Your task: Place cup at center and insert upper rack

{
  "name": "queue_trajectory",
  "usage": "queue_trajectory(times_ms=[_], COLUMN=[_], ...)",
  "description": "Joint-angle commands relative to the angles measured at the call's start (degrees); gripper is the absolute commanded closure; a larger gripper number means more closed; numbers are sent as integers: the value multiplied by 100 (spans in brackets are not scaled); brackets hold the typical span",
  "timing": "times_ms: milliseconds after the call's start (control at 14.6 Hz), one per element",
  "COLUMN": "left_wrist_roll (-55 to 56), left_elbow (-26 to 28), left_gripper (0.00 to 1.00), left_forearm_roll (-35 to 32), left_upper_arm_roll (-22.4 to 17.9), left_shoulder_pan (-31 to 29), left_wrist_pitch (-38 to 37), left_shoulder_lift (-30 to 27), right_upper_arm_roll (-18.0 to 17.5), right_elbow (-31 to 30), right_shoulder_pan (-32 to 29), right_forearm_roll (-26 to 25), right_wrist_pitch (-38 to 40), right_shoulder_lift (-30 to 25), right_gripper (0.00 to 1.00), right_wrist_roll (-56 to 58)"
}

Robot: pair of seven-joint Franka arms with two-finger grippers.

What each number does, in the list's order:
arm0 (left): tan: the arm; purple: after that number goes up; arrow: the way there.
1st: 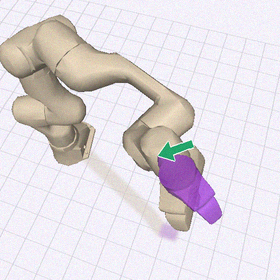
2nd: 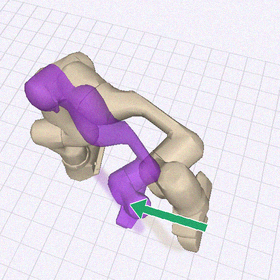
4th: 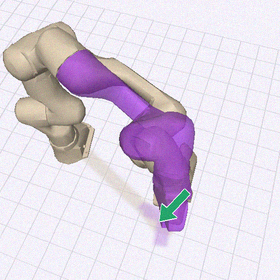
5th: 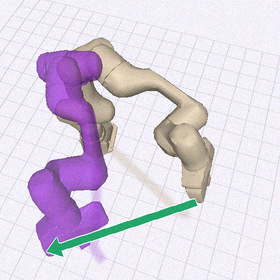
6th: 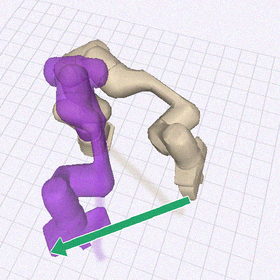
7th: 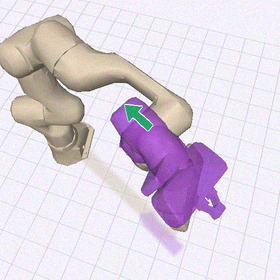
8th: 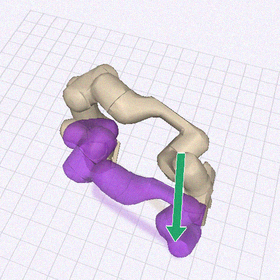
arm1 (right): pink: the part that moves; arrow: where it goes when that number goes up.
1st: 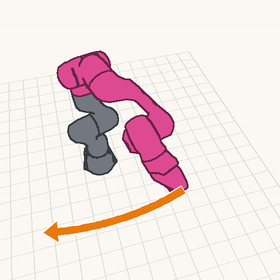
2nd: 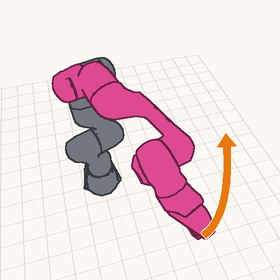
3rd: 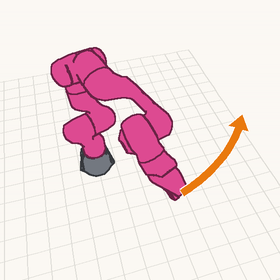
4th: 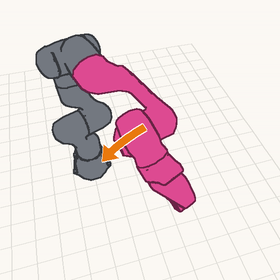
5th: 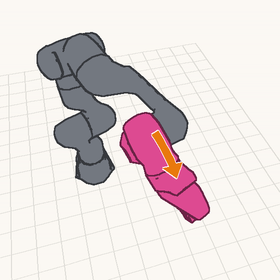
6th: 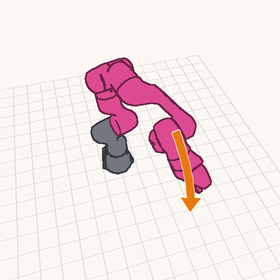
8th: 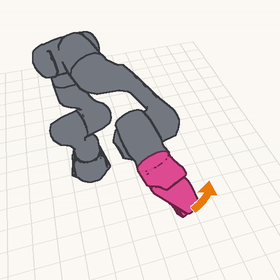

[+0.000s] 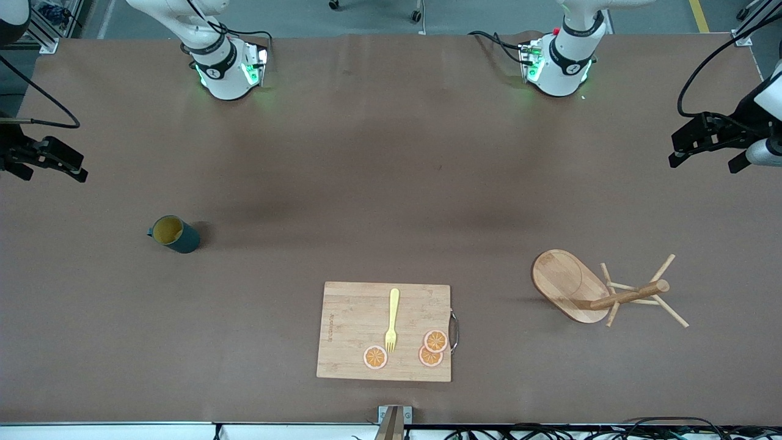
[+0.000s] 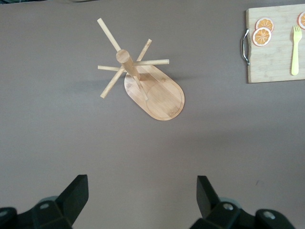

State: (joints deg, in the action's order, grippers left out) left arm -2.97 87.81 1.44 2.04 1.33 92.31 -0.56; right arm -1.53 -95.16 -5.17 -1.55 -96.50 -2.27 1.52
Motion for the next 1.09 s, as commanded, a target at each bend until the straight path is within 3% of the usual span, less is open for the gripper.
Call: queue_trajectory(times_ms=[0, 615, 1025], left_wrist_roll=[-2, -55, -55], left_elbow=[26, 8, 8], left_gripper=[0, 0, 0], left_forearm_roll=[-21, -12, -12], left_upper_arm_roll=[16, 25, 25], left_shoulder_pan=[-19, -27, -27], left_wrist_pitch=[15, 15, 15], left_shoulder_lift=[-76, -67, -58], right_upper_arm_roll=[-49, -5, -5], right_elbow=[6, 6, 59], right_shoulder_pan=[-11, -89, -54], right_forearm_roll=[-21, -56, -20], right_wrist_pitch=[-62, -9, -53], right_shoulder_lift=[-63, 60, 648], right_gripper=[0, 0, 0], right_wrist_roll=[41, -20, -12])
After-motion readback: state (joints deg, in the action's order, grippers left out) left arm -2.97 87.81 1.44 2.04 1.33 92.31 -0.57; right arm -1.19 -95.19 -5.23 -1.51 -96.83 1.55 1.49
